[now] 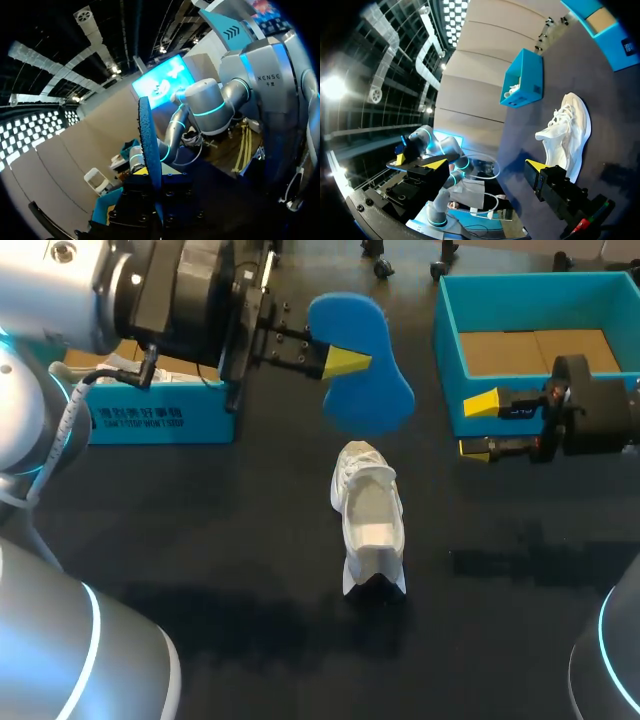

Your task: Take the shoe out of the shoebox, open the shoe tongue, remove and reinsert the insole, then place the shoe into the shoebox

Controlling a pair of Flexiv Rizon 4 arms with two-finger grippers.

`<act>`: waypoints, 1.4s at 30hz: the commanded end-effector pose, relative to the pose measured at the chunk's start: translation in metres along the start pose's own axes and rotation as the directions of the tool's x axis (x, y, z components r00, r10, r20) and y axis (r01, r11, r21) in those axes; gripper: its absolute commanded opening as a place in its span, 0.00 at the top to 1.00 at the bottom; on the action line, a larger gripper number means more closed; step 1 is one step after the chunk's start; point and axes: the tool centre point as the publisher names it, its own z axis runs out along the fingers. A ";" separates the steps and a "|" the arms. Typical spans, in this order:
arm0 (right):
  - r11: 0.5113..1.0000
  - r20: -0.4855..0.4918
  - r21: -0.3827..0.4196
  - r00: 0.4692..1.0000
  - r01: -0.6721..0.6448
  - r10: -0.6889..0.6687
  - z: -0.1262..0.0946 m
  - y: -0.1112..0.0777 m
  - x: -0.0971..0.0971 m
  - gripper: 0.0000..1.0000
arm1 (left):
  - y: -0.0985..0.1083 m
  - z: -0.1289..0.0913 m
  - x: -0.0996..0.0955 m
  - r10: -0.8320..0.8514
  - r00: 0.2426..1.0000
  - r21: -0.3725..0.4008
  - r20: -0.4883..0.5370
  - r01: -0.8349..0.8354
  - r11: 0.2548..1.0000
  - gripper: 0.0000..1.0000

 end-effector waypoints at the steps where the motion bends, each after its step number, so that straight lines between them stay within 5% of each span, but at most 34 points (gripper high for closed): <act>1: 1.000 0.002 -0.002 1.000 0.000 0.000 0.001 0.000 0.000 0.00 | 0.024 -0.010 0.009 0.236 0.971 -0.008 0.042 -0.236 0.972 1.00; 7: 1.000 0.002 -0.002 1.000 0.000 0.000 0.001 0.000 0.000 0.00 | 0.054 -0.012 0.012 0.444 0.891 -0.074 0.094 -0.438 0.896 1.00; 11: 1.000 0.002 -0.002 1.000 0.000 0.000 0.001 0.000 0.000 0.00 | 0.078 -0.008 0.013 0.630 0.768 -0.130 0.114 -0.617 0.776 1.00; 15: 1.000 0.002 -0.002 1.000 0.000 0.000 0.001 0.000 0.000 0.00 | 0.093 -0.003 0.012 0.790 0.589 -0.187 0.172 -0.768 0.613 1.00; 16: 1.000 0.002 -0.002 1.000 0.000 0.000 0.001 0.000 0.000 0.00 | 0.099 0.000 0.011 0.846 0.493 -0.229 0.203 -0.816 0.531 1.00; 22: 1.000 0.002 -0.002 1.000 0.000 0.000 0.001 0.000 0.000 0.00 | 0.114 0.000 0.005 0.948 0.251 -0.352 0.196 -0.884 0.307 1.00; 42: 1.000 0.002 -0.002 1.000 0.000 0.000 0.001 0.000 0.000 0.00 | 0.123 0.002 0.013 0.951 0.254 -0.373 0.173 -0.877 0.302 1.00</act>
